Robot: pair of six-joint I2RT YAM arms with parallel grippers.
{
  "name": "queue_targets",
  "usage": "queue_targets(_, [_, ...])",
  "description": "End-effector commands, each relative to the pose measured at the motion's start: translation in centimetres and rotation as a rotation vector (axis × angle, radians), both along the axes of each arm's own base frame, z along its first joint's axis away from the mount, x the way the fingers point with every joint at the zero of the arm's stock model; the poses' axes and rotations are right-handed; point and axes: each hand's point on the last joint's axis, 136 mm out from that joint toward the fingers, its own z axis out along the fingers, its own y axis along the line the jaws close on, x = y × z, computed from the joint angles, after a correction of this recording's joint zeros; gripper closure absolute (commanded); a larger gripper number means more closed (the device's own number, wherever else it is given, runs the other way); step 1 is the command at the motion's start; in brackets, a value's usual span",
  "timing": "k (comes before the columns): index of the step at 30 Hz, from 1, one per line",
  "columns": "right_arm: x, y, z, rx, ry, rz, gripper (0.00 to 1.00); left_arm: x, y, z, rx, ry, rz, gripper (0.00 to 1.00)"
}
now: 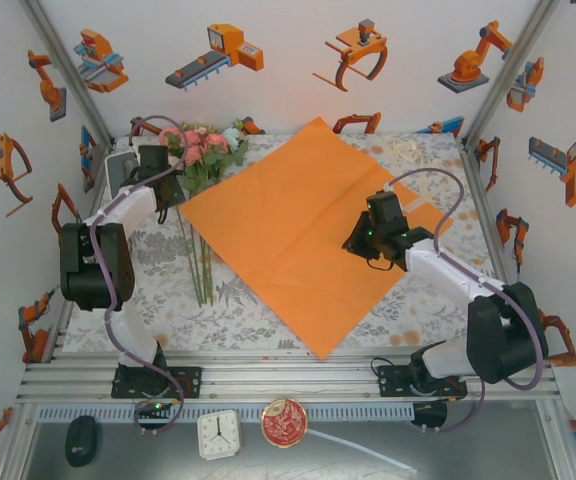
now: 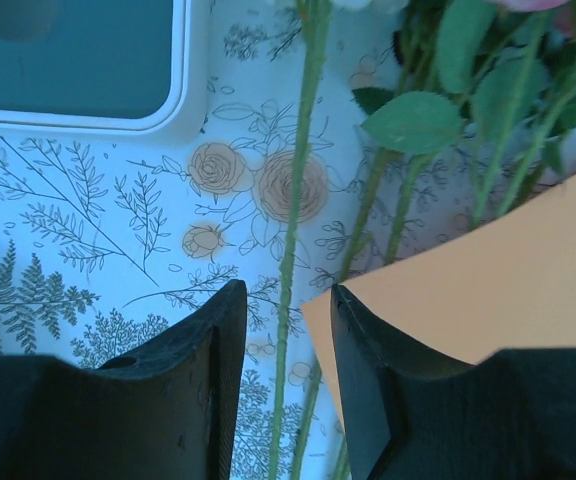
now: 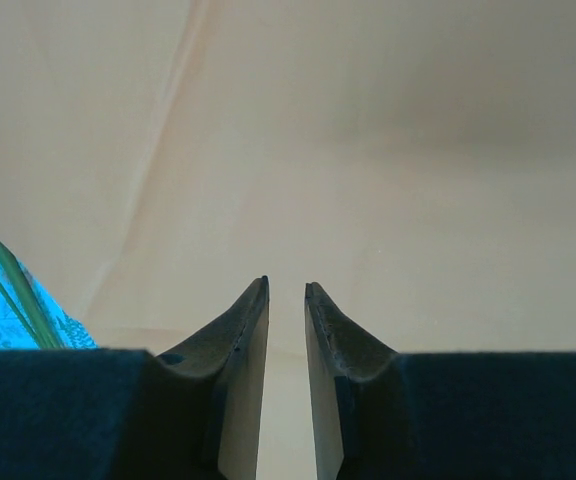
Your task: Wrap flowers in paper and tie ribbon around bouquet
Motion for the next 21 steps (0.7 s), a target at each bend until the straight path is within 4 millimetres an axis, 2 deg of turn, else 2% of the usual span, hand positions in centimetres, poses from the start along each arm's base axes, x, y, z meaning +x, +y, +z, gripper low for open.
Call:
queue_targets(1, [0.0,0.4,1.1,0.002,-0.016,0.027,0.76,0.7,-1.0,-1.3,-0.099,0.017,-0.047,0.57])
queue_targets(6, [-0.2,0.5,1.4,0.003,-0.015,0.034,0.73,0.9,0.1,-3.7,-0.119,0.110,-0.014,0.56])
queue_targets(13, [0.0,0.6,2.9,0.023,-0.040,0.032,0.73,1.0,0.6,-4.3,-0.115,0.151,-0.004,0.58])
queue_targets(17, [-0.1,0.6,4.1,0.034,-0.062,0.032,0.73,1.3,0.8,-4.7,-0.098,0.183,-0.017,0.69])
queue_targets(21, [-0.4,0.2,5.1,0.032,-0.086,0.020,0.73,1.5,1.0,-5.0,-0.087,0.204,-0.018,0.69])
